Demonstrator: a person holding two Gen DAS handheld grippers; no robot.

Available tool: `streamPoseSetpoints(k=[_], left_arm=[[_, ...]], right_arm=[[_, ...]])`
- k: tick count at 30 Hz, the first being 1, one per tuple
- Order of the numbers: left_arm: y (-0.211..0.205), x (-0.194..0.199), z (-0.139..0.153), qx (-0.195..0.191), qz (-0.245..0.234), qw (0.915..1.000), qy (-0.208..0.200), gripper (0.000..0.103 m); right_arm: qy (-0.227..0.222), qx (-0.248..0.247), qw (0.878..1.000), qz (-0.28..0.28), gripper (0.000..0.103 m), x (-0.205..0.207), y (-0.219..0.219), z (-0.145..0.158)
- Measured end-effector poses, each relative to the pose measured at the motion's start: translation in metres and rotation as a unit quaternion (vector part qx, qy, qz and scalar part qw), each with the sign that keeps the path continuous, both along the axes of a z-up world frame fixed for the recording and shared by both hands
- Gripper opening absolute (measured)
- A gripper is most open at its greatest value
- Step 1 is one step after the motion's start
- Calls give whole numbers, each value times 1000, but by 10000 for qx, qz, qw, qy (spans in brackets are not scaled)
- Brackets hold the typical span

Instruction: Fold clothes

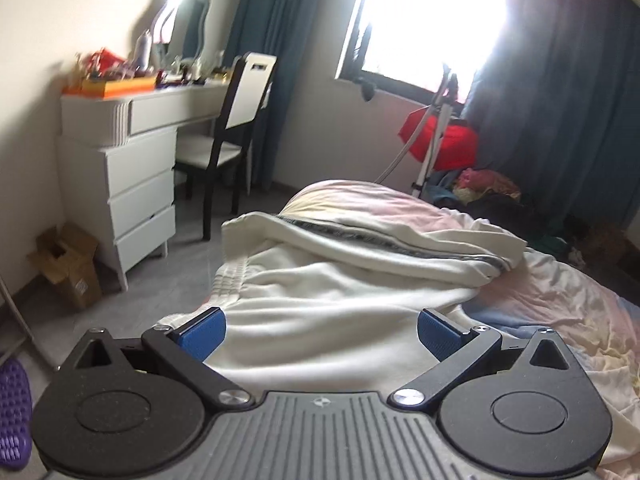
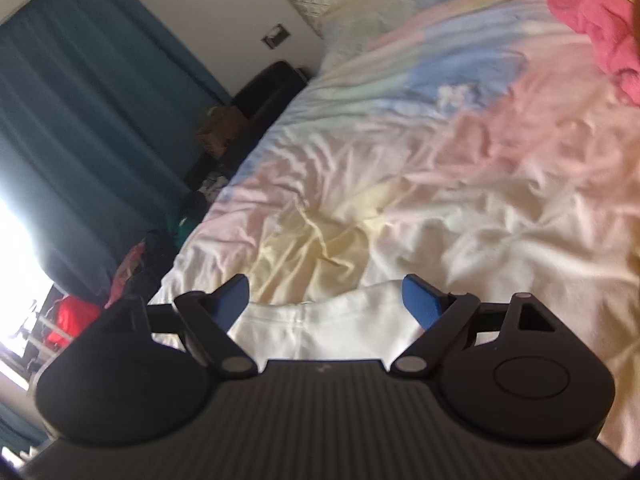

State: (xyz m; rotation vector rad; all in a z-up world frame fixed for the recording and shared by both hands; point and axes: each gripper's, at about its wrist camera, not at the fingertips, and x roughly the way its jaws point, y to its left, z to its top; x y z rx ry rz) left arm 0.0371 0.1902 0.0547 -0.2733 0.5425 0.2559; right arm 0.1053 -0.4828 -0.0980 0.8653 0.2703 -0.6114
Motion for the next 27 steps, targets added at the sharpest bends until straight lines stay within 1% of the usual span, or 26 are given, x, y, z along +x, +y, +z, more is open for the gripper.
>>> streamPoseSetpoints(k=[2,3,5,7,11,13,14,16,18,20,21,22,23,24,25,27], left_arm=[[-28,9,5,200,-229,9994,-176,103],[-42,18,4,240,-374,9987,-237,103],[-74,35,1,249,-746,9964,-324,103],[-106,54,-5,247,-1015,9939,-357,103],[-174,105,-33,302,-1523,9869,-435,103],[-201,124,-53,445,-1679,9838,-445,103],[-214,133,-65,547,-1738,9822,-452,103],[-234,152,-95,781,-1809,9801,-253,103],[-240,161,-120,825,-1986,9765,-125,103],[-244,168,-142,901,-2102,9735,-34,103],[-245,170,-148,981,-2094,9729,-1,103],[-246,172,-155,1063,-2084,9723,32,103],[-246,173,-159,1137,-2061,9719,76,103],[-245,173,-163,1211,-2036,9715,121,103],[-243,174,-166,1184,-2026,9720,147,103],[-240,177,-171,1141,-2012,9726,224,103]], right_arm=[[-91,-154,9980,609,86,12,6,7],[-122,-184,9956,908,86,18,9,9],[-57,-282,9901,1372,85,29,19,9],[69,-444,9832,1768,85,39,32,10],[398,-894,9721,2130,85,55,47,3],[510,-1063,9672,2250,85,62,49,-1],[502,-985,9677,2266,85,66,43,-4],[485,-828,9685,2296,85,74,31,-12],[469,-672,9691,2326,84,81,19,-19],[453,-321,9742,2189,86,95,0,-28],[482,-184,9743,2193,86,107,-10,-33],[571,-201,9717,2282,85,120,-18,-37],[761,-391,9667,2414,85,133,-21,-40],[1011,-671,9588,2568,85,146,-20,-43],[1259,-950,9494,2717,84,158,-18,-46],[1749,-1502,9256,3002,84,183,-16,-53]])
